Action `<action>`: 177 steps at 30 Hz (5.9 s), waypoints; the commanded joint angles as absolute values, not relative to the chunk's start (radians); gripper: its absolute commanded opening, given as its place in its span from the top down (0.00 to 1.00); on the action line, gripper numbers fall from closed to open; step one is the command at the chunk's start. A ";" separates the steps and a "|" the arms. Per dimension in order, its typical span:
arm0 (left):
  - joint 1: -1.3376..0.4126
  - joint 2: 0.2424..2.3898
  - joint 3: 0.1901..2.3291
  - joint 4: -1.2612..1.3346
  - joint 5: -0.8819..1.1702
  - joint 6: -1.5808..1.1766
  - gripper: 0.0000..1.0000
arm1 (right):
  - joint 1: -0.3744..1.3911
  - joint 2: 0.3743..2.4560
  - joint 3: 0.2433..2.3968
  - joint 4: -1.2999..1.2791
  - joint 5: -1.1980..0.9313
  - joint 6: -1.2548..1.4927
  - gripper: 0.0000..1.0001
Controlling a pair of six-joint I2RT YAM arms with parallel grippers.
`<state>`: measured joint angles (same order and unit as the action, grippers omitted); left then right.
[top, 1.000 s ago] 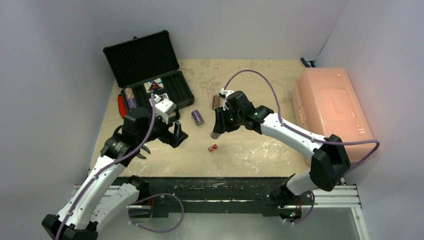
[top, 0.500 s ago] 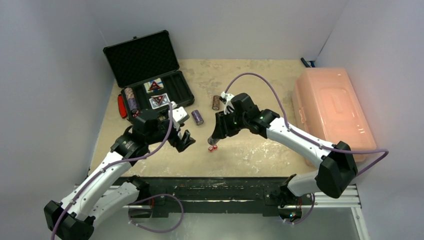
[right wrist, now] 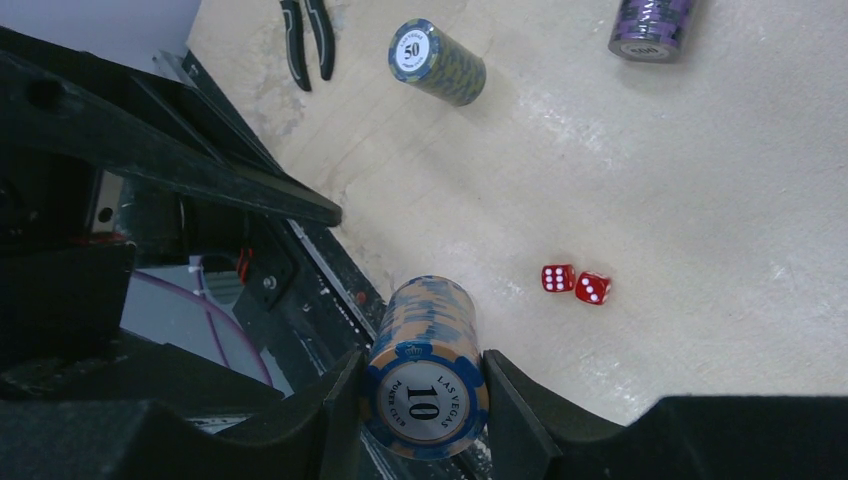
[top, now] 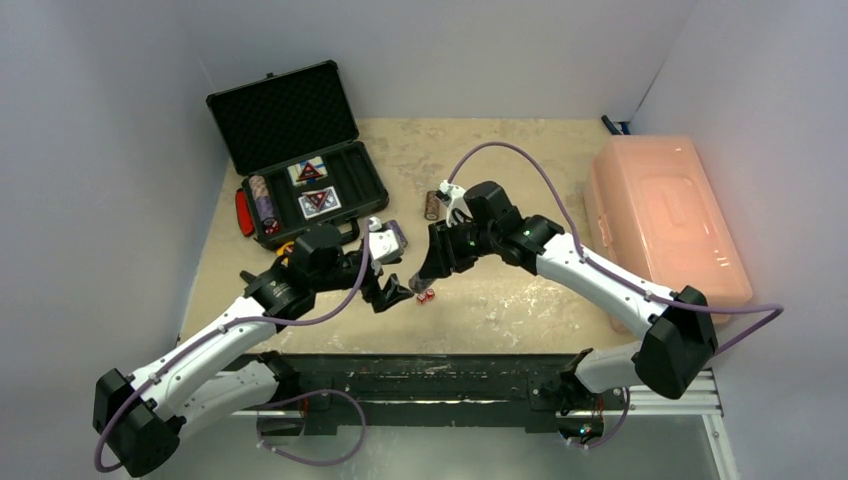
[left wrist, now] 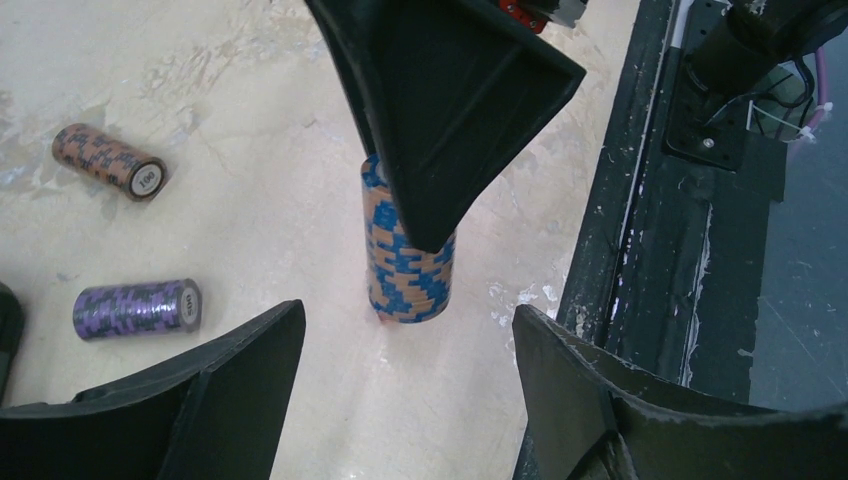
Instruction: Pack up texas hold em set
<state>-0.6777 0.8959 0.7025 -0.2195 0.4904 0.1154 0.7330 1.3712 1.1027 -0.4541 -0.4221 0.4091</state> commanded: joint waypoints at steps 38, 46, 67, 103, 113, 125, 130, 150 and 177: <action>-0.845 1.040 0.733 -0.023 0.253 0.125 0.89 | 0.735 1.294 1.206 -0.400 -0.532 0.462 1.00; -0.845 1.037 0.754 -0.040 0.242 0.106 1.00 | 0.736 1.255 1.206 -0.406 -0.473 0.462 0.48; -0.842 1.040 0.816 -0.141 0.023 0.034 1.00 | 0.735 1.119 1.202 -0.476 -0.183 0.486 0.01; -0.478 1.574 1.480 -0.520 -0.337 -0.386 1.00 | 0.736 1.032 1.174 -0.606 0.055 0.521 0.01; -0.377 1.816 1.727 -0.613 -0.301 -0.496 1.00 | 0.736 1.022 1.160 -0.620 0.076 0.522 0.01; -0.332 2.073 2.038 -0.740 -0.291 -0.557 1.00 | 0.735 1.013 1.149 -0.637 0.104 0.519 0.01; -0.306 2.129 2.093 -0.755 -0.258 -0.600 1.00 | 0.735 1.017 1.147 -0.638 0.109 0.518 0.01; -0.212 2.339 2.296 -0.741 -0.076 -0.650 1.00 | 0.736 1.019 1.144 -0.656 0.137 0.511 0.01; -0.178 2.394 2.290 -0.718 -0.098 -0.637 0.96 | 0.735 1.032 1.152 -0.668 0.137 0.506 0.01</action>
